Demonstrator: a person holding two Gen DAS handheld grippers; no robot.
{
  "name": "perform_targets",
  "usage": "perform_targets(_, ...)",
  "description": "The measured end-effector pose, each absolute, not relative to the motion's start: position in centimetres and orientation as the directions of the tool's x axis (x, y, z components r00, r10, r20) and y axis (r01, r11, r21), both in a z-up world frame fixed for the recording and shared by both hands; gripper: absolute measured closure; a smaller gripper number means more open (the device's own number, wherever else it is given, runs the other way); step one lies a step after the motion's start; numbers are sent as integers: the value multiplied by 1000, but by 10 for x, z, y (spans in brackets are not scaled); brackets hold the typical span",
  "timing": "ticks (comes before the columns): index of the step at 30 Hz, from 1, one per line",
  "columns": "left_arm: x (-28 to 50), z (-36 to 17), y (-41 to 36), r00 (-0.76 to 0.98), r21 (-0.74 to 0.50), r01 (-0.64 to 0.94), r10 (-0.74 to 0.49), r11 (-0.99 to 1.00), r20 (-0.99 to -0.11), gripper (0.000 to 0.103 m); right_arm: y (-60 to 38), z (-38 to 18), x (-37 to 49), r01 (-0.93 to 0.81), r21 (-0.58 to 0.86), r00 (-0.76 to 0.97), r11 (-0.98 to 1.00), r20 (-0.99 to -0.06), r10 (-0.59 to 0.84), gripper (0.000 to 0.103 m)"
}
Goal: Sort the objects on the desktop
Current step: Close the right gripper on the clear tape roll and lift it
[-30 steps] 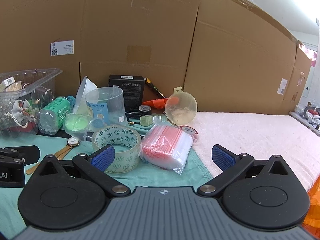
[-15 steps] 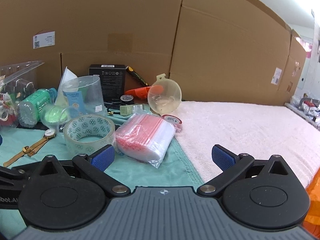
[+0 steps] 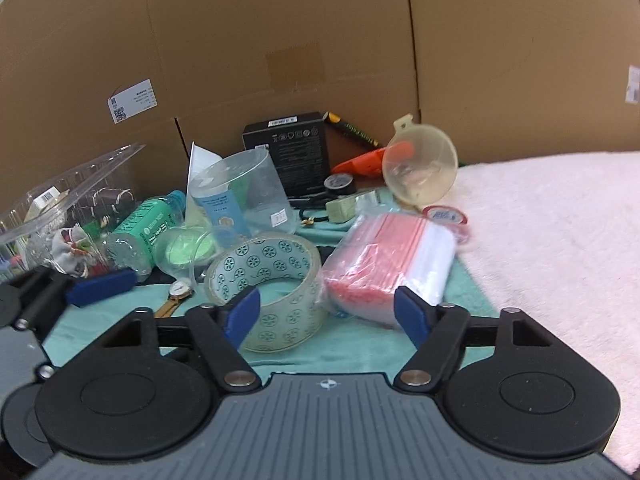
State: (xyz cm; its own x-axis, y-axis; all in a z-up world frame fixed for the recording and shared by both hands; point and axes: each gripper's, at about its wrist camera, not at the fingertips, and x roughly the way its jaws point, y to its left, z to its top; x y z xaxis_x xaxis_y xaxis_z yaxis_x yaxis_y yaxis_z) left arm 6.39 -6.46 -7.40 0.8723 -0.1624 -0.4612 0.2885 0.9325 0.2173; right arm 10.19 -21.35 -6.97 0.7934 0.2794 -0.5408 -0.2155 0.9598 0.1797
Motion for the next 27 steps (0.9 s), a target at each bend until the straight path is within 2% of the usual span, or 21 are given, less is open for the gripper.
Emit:
perform_targets(2,67,-77,-64,861,208,322,-195,924,-469,34,-215,-71,107,-222,217,778,951,-549,307,43)
perform_targets(3,69,-78,-64,855,212,340,-208,916,-474,52,-217,-71,109,-228,243,767,943,-551,328,45)
perform_targets(4,72,-78,-65,847,215,358,-219,909,-484,64,-217,-71,111,-229,263,758,937,-555,341,50)
perform_targets(5,73,-79,-66,840,216,372,-229,903,-492,68,-218,-71,112,-229,277,756,933,-554,350,57)
perform_targets(6,74,-80,-68,837,220,382,-235,897,-494,71,-220,-69,113,-235,289,758,928,-543,361,60)
perform_targets(10,75,-77,-72,839,237,408,-259,882,-479,71,-218,-50,127,-269,215,782,939,-521,343,60)
perform_targets(13,75,-75,-80,834,284,450,-286,846,-472,68,-210,-39,146,-356,132,768,925,-522,370,60)
perform_targets(15,77,-76,-88,822,333,485,-291,808,-490,69,-205,-38,164,-415,93,732,905,-557,393,62)
perform_targets(18,81,-78,-95,813,410,526,-297,745,-501,72,-196,-45,185,-477,82,664,875,-618,421,64)
perform_targets(22,88,-83,-95,764,437,606,-332,665,-553,81,-191,-61,197,-497,90,612,863,-669,422,64)
perform_targets(27,87,-87,-99,745,503,649,-342,570,-573,81,-190,-74,198,-503,110,588,857,-683,433,65)
